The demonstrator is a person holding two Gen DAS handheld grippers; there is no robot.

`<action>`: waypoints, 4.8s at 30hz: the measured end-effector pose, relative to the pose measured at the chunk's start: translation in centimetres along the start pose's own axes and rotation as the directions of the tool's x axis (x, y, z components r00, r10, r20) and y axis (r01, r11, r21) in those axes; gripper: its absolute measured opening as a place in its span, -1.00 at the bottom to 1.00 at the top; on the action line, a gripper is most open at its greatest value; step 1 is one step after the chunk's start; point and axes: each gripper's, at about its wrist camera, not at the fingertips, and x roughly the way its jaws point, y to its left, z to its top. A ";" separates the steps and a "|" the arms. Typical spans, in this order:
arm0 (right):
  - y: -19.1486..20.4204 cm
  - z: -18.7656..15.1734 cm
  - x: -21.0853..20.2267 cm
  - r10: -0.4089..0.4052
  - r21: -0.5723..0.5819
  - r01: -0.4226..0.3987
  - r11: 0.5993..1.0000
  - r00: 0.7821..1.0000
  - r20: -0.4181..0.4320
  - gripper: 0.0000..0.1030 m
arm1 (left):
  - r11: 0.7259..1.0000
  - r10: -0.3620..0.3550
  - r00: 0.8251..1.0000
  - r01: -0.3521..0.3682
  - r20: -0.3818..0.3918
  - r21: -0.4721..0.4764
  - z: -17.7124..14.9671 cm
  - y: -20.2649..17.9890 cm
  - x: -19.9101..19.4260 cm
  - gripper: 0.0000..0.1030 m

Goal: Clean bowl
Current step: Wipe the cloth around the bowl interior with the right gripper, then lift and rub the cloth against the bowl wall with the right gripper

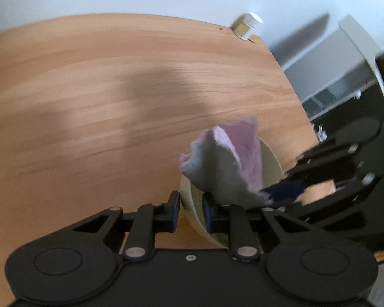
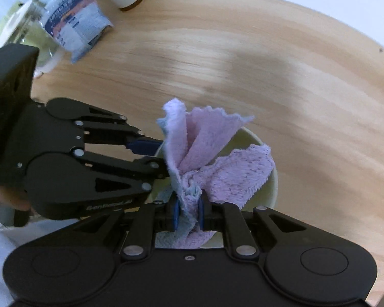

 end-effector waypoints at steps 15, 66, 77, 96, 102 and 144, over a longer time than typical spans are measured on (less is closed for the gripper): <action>0.2 -0.2 4.2 0.017 -0.029 -0.017 0.999 1.000 0.018 -0.72 | 1.000 0.011 1.000 -0.011 -0.007 -0.029 -0.1 0.8 0.0 -0.79; 5.7 -0.3 1.9 -0.413 -0.486 0.424 0.764 0.900 0.138 -0.75 | 0.985 0.014 0.999 -0.006 -0.047 0.175 0.1 0.2 -0.1 -0.71; 4.2 0.6 5.2 -0.368 -0.446 0.373 0.814 0.924 0.101 -0.73 | 0.983 -0.010 1.000 0.015 -0.029 0.185 -0.7 0.4 -0.1 -0.64; 3.2 -0.7 1.8 -0.061 -0.463 0.148 0.874 0.978 0.199 -0.72 | 0.947 -0.005 1.000 0.010 -0.016 0.322 -1.0 0.5 -1.3 -0.63; 3.4 -0.9 2.6 -0.062 -0.521 0.141 0.842 0.984 0.166 -0.72 | 0.946 -0.009 1.000 0.011 -0.006 0.325 -1.1 0.6 -1.4 -0.63; 6.2 -2.2 2.9 -0.265 -0.447 0.241 0.861 0.964 0.009 -0.69 | 0.948 0.061 0.998 -0.062 0.015 0.311 -0.9 -0.3 -0.8 -0.80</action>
